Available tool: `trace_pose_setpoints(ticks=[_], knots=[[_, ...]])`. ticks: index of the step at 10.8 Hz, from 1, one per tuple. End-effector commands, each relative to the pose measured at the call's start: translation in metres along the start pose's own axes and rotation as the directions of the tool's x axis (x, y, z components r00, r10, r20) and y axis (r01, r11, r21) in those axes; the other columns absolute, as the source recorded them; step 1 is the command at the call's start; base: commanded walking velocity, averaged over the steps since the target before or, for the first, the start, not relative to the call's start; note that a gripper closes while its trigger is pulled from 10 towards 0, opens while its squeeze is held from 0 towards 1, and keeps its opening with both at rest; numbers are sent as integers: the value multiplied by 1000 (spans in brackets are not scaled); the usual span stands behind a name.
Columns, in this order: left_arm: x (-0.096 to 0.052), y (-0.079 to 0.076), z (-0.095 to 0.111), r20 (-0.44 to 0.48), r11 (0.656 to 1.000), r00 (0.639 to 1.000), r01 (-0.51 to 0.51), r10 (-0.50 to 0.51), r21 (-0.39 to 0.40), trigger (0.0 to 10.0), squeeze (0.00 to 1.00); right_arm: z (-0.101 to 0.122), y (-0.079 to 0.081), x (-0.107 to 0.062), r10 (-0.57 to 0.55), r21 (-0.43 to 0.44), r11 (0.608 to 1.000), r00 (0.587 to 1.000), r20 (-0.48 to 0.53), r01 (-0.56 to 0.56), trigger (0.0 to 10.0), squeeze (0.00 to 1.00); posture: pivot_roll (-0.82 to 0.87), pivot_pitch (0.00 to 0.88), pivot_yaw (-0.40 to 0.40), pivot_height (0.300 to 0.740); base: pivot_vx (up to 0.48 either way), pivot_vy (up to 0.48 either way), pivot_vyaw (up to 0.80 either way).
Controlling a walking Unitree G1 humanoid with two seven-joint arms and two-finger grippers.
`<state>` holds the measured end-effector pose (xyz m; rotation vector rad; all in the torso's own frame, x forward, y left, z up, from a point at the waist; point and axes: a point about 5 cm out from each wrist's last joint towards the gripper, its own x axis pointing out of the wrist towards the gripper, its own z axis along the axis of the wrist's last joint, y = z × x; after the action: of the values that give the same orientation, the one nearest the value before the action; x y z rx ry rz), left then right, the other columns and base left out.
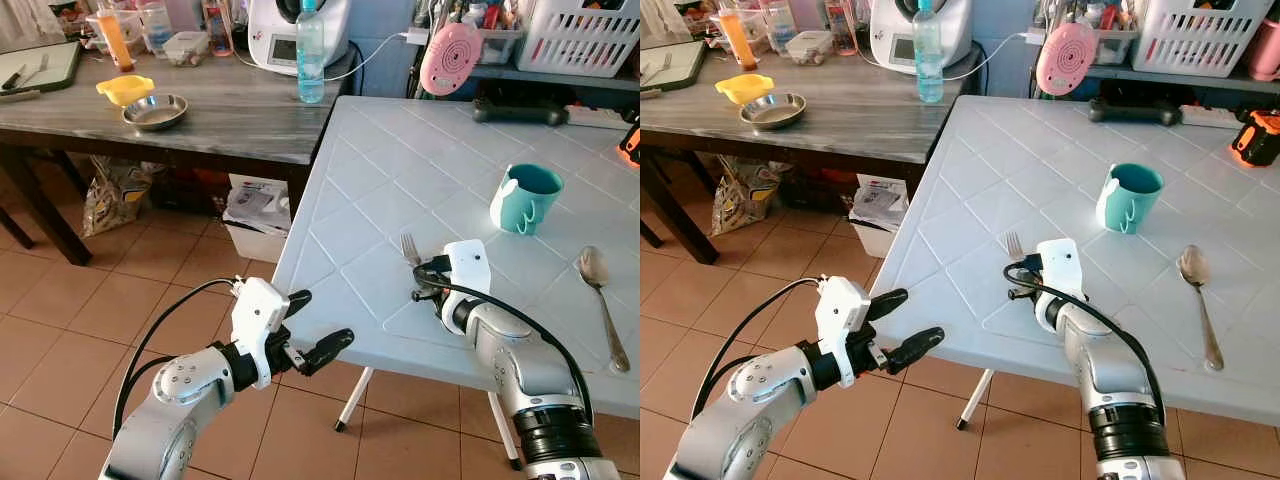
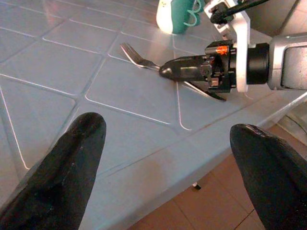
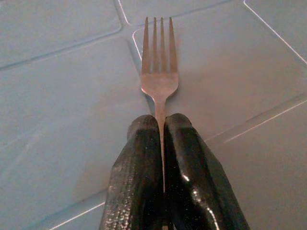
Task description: Setting the table
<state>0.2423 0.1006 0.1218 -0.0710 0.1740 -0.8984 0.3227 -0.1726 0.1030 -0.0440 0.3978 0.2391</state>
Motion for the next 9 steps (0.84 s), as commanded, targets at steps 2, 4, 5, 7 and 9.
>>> trace_pose_setpoints(ticks=[2, 4, 5, 7, 9], knots=[[0, 1, 1, -1, 1000, 1000, 4, -4, 1, 10000, 0, -33, -2, -1, -20, 4, 1000, 987, -160, 21, 0, 0, -10, 61, 29, 740, 0, 0, 0], [1, 2, -2, -3, 1000, 1000, 3, -3, -4, 10000, 0, -33, -3, -1, -30, -4, 1000, 987, -159, 30, 0, 0, -12, 60, 28, 740, 0, 0, 0], [1, 3, -3, -4, 1000, 1000, 3, -3, -4, 10000, 0, -32, -3, -1, -35, -4, 999, 988, -153, 35, 0, 0, -12, 59, 29, 740, 0, 0, 0], [1, 3, -3, -3, 1000, 1000, 1, -1, -2, 10000, 0, -19, -4, -1, -83, 7, 996, 993, -79, 84, 0, 0, -11, 58, 31, 740, 0, 0, 0], [1, 3, -3, -2, 1000, 1000, 1, -1, 4, 10000, 0, 3, 2, -3, -107, 48, 993, 994, 35, 105, 0, 0, -12, 57, 36, 740, 0, 0, 0]])
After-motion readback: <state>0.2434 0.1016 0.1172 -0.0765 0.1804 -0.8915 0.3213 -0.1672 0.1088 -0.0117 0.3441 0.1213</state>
